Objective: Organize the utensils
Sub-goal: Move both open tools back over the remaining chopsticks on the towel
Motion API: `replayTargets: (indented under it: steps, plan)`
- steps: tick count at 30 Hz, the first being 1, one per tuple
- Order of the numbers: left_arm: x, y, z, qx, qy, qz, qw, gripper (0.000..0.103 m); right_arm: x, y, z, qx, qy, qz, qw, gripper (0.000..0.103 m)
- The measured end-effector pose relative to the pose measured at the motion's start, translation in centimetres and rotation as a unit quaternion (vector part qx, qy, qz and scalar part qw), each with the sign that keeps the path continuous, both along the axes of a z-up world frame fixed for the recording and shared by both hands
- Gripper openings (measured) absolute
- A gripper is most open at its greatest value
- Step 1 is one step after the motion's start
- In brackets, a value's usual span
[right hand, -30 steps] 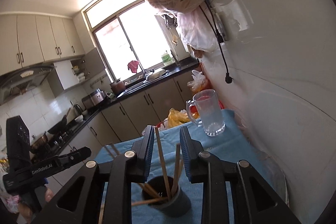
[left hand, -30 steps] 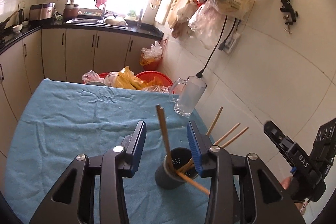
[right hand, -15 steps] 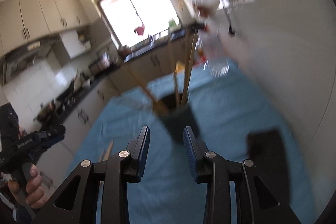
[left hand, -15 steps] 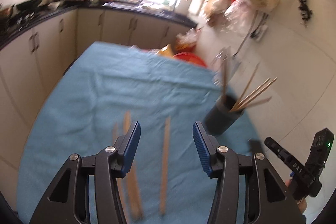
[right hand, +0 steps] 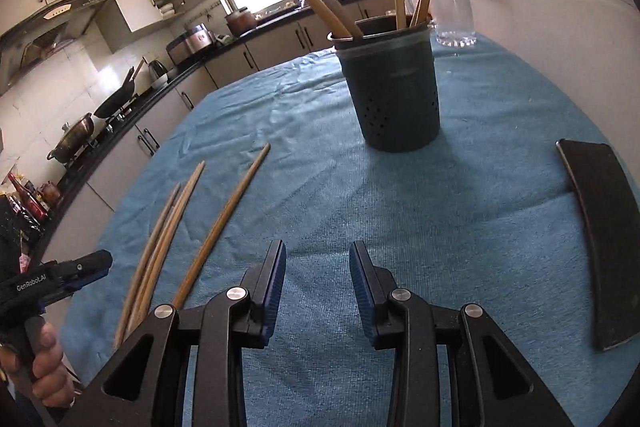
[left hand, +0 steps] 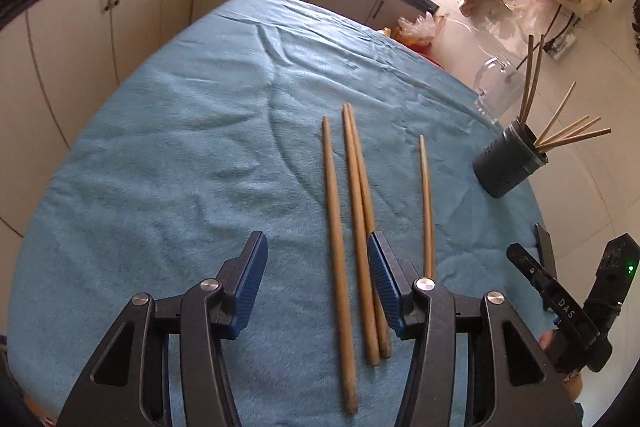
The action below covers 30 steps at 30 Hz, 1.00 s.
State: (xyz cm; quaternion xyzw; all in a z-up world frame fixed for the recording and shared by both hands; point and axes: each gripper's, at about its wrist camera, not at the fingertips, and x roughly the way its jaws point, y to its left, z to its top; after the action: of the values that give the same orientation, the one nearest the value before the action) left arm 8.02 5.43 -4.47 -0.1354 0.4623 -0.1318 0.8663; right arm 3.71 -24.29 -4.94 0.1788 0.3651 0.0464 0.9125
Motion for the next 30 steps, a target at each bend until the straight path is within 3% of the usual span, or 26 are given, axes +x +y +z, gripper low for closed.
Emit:
replayTargets:
  steps: [2,5,7,9,14,16,30]
  plan:
    - [1.3,-0.7,-0.4,-0.010,0.018,-0.015,0.9997,0.051,0.2,0.0,-0.1,0.004,-0.002,0.008,1.000,0.036]
    - [2.6,-2.0,-0.5,0.017,0.015,-0.015,0.9996,0.047,0.4,0.1,-0.3,0.004,0.002,0.012,1.000,0.036]
    - [3.6,-3.1,-0.4,0.035,0.011,-0.024,0.9990,0.019,0.2,0.2,-0.4,0.006,0.001,0.015,1.000,0.036]
    - [4.3,-4.0,-0.5,0.038,0.012,-0.041,0.9984,0.009,0.1,0.1,-0.4,0.011,-0.003,0.016,1.000,0.036]
    - [5.6,-5.6,-0.6,0.058,0.008,-0.074,0.9955,0.009,0.0,-0.1,-0.5,0.025,-0.006,0.020,0.999,0.036]
    - [6.4,-6.2,-0.9,0.082,0.014,-0.076,0.9936,0.009,-0.1,-0.1,-0.5,0.026,-0.008,0.021,0.999,0.036]
    - [9.7,-7.7,-1.7,0.141,0.026,-0.069,0.9872,0.009,-0.2,-0.2,-0.4,0.042,-0.012,0.034,0.998,0.036]
